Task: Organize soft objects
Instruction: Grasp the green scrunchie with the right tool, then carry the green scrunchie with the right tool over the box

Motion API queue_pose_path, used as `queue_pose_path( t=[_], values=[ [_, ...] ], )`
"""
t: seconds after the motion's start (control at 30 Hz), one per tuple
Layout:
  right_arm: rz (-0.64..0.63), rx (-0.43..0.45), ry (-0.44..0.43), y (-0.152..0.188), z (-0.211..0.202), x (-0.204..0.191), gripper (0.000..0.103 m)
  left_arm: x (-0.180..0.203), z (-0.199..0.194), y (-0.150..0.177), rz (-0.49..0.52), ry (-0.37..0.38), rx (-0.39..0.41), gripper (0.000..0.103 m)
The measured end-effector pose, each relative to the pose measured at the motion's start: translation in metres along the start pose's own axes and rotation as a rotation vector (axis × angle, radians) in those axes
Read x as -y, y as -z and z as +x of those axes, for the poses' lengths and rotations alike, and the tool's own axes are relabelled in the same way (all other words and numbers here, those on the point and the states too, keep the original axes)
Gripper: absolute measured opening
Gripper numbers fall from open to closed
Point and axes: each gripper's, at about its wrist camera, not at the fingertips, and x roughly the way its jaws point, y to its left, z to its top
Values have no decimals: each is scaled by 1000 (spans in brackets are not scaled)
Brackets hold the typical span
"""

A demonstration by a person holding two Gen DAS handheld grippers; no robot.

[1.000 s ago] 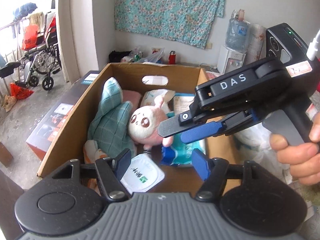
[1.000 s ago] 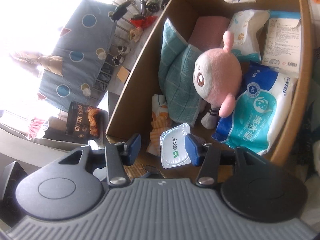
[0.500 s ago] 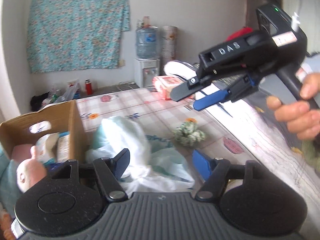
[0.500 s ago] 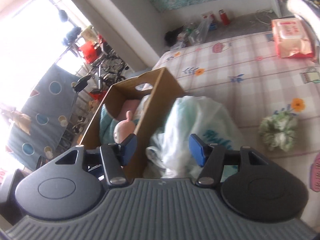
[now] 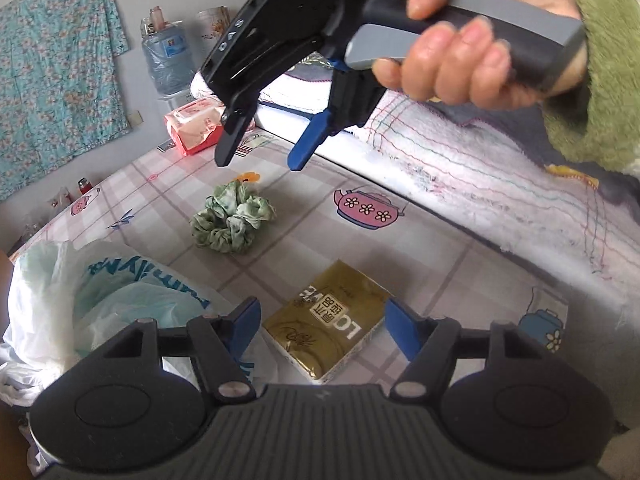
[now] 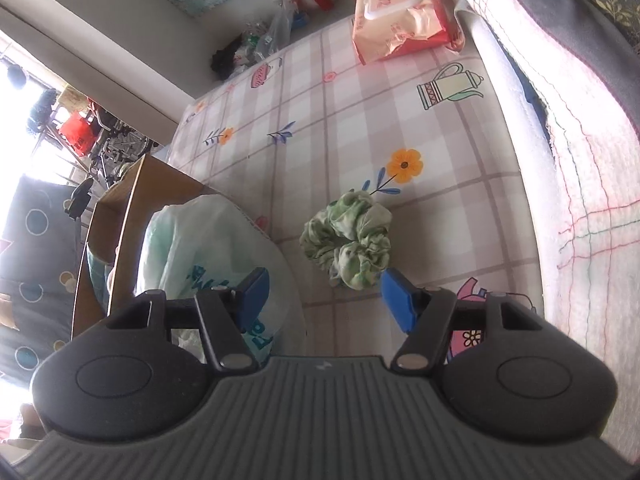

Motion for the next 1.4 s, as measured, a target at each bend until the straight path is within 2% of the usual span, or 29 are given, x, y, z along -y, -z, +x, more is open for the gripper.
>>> queue_pose_path(
  t=[0.17,0.37,0.43,0.6,0.73,1.03,1.23,1.4],
  values=[
    [16,-49,6,-20,41,8,62,8,16,1,70,-12,-32,70],
    [-31,-85,37,-33,78,8,60,16,28,3,132,-28,-36,71],
    [-50,-94,52,-34,85,6,55,16,31,1,144,-32,-38,71],
    [-87,-80,84,-32,89,7,25,15,37,2,137,-32,-48,73],
    [-92,-63,85,-27,86,11,17,12,36,-3,113,-22,-51,70],
    [-94,48,44,-19,38,6,14,18,23,2,120,-40,-13,63],
    [-114,136,21,-15,-7,-13,14,17,-9,-3,112,-81,70,63],
    [-159,209,-29,-10,-46,-44,14,7,-49,-8,84,-130,158,63]
  ],
)
